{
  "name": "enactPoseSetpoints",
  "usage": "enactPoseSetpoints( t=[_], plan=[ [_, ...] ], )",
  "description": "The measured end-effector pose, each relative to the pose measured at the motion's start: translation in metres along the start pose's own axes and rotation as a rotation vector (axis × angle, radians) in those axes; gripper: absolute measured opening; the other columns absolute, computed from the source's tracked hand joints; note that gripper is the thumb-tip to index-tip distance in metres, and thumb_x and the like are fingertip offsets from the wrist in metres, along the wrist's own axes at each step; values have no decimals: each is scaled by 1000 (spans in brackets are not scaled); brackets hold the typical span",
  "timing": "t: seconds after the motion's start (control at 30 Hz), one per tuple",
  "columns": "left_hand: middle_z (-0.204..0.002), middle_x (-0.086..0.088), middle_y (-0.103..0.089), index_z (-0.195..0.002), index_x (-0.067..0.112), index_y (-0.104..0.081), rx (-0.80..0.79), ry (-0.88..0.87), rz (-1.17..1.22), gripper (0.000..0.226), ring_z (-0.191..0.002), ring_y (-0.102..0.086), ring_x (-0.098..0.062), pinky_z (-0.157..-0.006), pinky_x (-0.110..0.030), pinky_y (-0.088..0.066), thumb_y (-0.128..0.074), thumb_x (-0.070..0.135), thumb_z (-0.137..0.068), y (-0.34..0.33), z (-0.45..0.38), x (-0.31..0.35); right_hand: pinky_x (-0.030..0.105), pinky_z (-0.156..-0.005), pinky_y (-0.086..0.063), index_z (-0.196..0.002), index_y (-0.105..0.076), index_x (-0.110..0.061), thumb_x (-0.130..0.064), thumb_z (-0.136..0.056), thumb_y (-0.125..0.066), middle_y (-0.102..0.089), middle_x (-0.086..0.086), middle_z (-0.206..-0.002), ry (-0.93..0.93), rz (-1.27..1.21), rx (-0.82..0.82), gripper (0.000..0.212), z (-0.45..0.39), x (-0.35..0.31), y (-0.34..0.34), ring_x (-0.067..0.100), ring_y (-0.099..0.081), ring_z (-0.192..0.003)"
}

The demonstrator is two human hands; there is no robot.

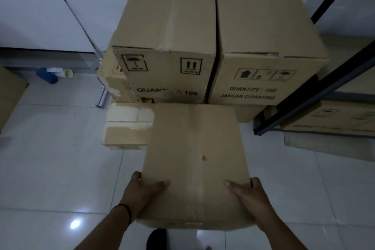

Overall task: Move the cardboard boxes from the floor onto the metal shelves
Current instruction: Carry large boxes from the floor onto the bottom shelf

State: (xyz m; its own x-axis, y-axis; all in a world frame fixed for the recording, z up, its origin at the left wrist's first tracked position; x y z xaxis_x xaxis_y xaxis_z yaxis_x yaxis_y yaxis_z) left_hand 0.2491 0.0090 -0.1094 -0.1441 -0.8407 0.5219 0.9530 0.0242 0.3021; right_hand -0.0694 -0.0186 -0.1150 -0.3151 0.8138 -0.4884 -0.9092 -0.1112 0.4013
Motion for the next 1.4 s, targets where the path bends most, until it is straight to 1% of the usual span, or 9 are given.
enactPoseSetpoints(
  t=[0.2, 0.4, 0.73, 0.9, 0.97, 1.07, 1.23, 1.33, 1.4],
  plan=[
    [-108, 0, -61, -105, 22, -47, -105, 15, -12, 89, -95, -62, -26, -87, -48, -53, -85, 61, -35, -3, 67, 20, 38, -88, -48, -110, -47, -15, -42, -69, -83, -55, 0, -94, -46, 19, 53, 61, 65, 6, 47, 26, -54, -93],
    [-111, 2, -59, -121, 20, -43, -153, -98, -80, 77, -98, -61, -22, -87, -42, -54, -87, 44, -62, -9, 123, 64, 44, -91, -51, -115, -44, -14, -45, -70, -81, -56, 6, -108, -52, -40, 62, 66, 121, -4, 96, 31, -58, -101],
    [-110, 1, -57, -119, 21, -45, -215, -325, -60, 63, -95, -59, -20, -76, -34, -51, -83, 32, -70, 1, 211, 154, 44, -87, -53, -125, -43, -12, -49, -72, -79, -58, 8, -121, 133, -168, 103, 74, 205, -53, 169, 27, -61, -99],
    [-116, -7, -65, -123, 19, -52, -347, -398, 109, 68, -98, -65, -28, -84, -43, -54, -78, 36, -62, 26, 241, 188, 42, -88, -54, -137, -42, -12, -52, -69, -80, -59, 6, -123, 236, -246, 153, 88, 253, -82, 189, 23, -62, -101],
    [-109, -11, -68, -116, 14, -57, -408, -429, 205, 55, -89, -67, -28, -74, -39, -54, -70, 29, -65, 37, 251, 201, 40, -88, -54, -135, -43, -14, -50, -71, -79, -61, 4, -118, 281, -310, 171, 82, 275, -91, 189, 21, -62, -99],
    [-91, -8, -69, -112, 10, -59, -463, -465, 309, 27, -75, -64, -24, -62, -32, -49, -54, 14, -85, 60, 267, 216, 42, -86, -54, -135, -43, -17, -47, -75, -77, -61, 3, -115, 331, -426, 207, 75, 310, -104, 184, 22, -62, -99],
    [-73, -4, -71, -115, 13, -62, -551, -538, 365, 30, -60, -65, -21, -54, -28, -51, -46, 19, -90, 95, 294, 245, 37, -77, -52, -128, -50, -13, -31, -87, -68, -64, 8, -110, 404, -602, 241, 48, 363, -129, 176, 26, -63, -97],
    [-62, -5, -66, -104, 10, -61, -582, -563, 380, 23, -51, -63, -20, -47, -26, -51, -49, 24, -90, 111, 319, 263, 33, -66, -47, -124, -56, -12, -25, -90, -61, -67, 9, -106, 466, -702, 247, 36, 397, -142, 175, 25, -63, -90],
    [-71, -8, -65, -106, 8, -61, -590, -616, 390, 29, -60, -62, -23, -56, -30, -52, -55, 28, -86, 121, 334, 276, 33, -63, -44, -117, -60, -11, -27, -91, -56, -67, 9, -100, 501, -747, 239, 31, 420, -149, 176, 24, -61, -84]
  ],
)
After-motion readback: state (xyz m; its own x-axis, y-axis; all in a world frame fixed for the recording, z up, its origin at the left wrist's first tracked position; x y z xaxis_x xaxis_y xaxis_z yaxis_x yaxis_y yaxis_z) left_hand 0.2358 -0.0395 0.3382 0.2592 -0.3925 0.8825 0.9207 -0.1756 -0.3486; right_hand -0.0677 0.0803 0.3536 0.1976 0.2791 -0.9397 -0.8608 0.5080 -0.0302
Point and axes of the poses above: each hand's wrist, its own z-axis away from the middle knuckle, its own y-axis out of the back of the hand, x = y × z, the point moved 4 cm from there along -z, towards the middle knuckle
